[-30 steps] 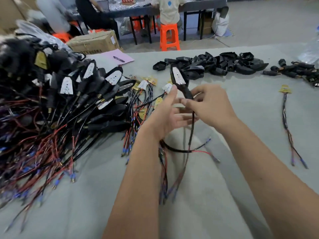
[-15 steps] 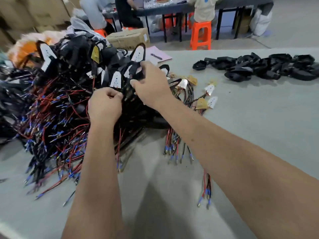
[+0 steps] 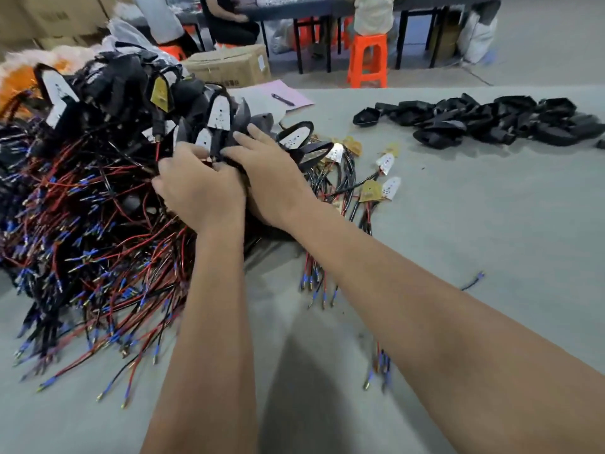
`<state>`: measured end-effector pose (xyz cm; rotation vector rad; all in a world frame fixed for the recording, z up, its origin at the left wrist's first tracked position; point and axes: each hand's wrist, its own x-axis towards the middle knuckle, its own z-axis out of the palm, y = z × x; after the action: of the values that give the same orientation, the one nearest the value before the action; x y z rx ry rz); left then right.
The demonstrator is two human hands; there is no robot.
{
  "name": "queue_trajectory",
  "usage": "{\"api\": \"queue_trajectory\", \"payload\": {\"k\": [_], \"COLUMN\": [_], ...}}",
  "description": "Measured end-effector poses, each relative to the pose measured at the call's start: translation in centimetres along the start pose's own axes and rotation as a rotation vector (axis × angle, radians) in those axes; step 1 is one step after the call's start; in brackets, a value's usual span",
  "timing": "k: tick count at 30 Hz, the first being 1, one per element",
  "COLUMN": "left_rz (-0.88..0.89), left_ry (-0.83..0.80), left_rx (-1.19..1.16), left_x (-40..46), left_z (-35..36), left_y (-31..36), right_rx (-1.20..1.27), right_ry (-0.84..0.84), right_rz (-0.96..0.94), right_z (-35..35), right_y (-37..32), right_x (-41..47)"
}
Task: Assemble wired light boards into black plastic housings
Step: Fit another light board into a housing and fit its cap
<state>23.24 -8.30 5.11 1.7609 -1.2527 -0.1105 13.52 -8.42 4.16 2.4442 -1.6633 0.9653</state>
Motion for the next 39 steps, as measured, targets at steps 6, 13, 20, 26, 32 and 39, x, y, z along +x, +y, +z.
{"api": "queue_trajectory", "payload": {"k": [6, 13, 20, 26, 32, 39], "left_rz": [0.268, 0.404, 0.59, 0.726, 0.633, 0.627], "left_ry": [0.022, -0.552, -0.871, -0.838, -0.838, -0.804], "left_rx": [-0.276, -0.421, -0.238, -0.104, -0.057, 0.17], "left_x": [-6.9, -19.2, -26.8, -28.5, -27.4, -23.7], "left_z": [3.2, 9.7, 15.4, 19.2, 22.7, 27.9], "left_y": [5.6, 13.1, 18.2, 20.8, 23.3, 25.1], "right_rx": [0.133, -0.05, -0.35, -0.406, 0.172, 0.766], "right_ry": [0.271, 0.378, 0.437, 0.07, 0.406, 0.849], "right_rz": [0.376, 0.923, 1.316, 1.426, 1.371, 1.149], "right_z": [-5.4, -14.5, -20.5, -20.4, -19.6, -17.3], "right_y": [6.0, 16.8, 22.1, 23.7, 26.8, 28.3], "right_x": [-8.0, -20.9, -29.9, -29.9, -26.4, -24.6]}}
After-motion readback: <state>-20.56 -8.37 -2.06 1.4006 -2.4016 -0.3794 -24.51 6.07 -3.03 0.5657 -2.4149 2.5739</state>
